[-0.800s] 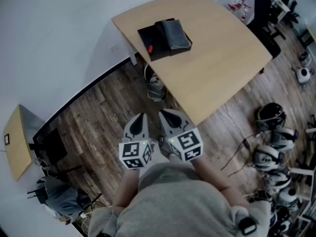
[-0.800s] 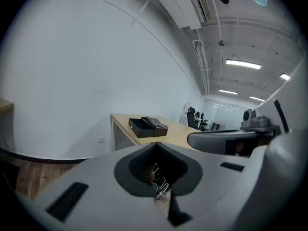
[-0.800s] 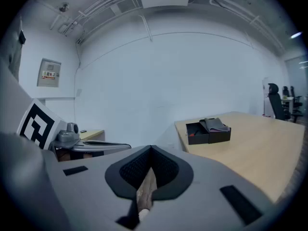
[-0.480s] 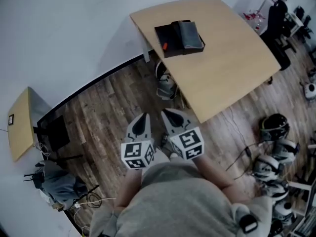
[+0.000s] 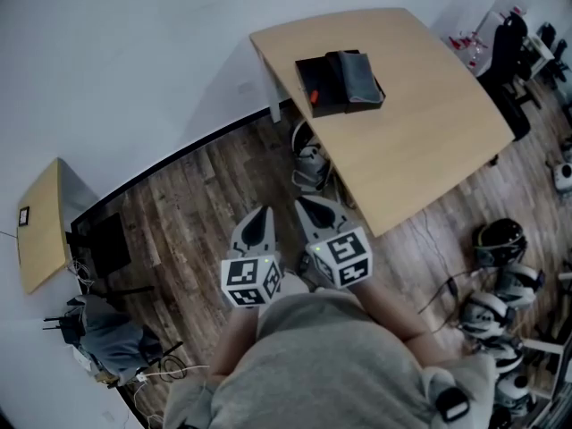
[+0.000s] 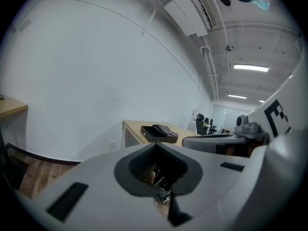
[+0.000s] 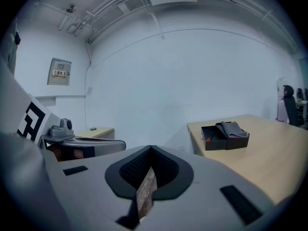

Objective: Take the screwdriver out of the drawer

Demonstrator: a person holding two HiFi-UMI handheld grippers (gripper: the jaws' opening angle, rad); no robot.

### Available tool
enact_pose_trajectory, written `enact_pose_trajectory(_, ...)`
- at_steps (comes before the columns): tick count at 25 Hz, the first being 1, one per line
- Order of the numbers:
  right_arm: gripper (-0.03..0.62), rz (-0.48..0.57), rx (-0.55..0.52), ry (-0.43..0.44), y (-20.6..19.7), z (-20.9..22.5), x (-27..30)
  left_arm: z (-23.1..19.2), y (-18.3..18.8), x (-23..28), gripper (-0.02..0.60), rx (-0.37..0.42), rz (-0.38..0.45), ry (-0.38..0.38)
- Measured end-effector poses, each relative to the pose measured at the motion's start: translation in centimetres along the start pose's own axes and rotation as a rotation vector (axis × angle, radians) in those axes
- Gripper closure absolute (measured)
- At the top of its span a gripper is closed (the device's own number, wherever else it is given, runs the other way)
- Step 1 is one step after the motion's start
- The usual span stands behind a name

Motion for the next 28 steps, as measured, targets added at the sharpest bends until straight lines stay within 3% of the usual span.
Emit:
enact_pose_trajectory(11, 0.595, -0.004, 0.001, -0.078, 3.3, 2.4, 8.4, -6.2, 5.2, 5.9, 0.581, 0.017, -0.029, -0.046)
enact_pose_trajectory(28, 0.595, -0.038, 0.075, -0.253, 7.5, 5.8, 18.8, -13.4, 11.2, 14.9, 0.583, 0.045, -0.098, -0.194)
Point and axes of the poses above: the fingertips, and each gripper's own axes: x forward along the fingers, z to its right, y out of its top, the point moved 2 cm from there along -x, backward along the fingers, and after that the axes turned 10 degrees about -x, right-handed, at the moved point
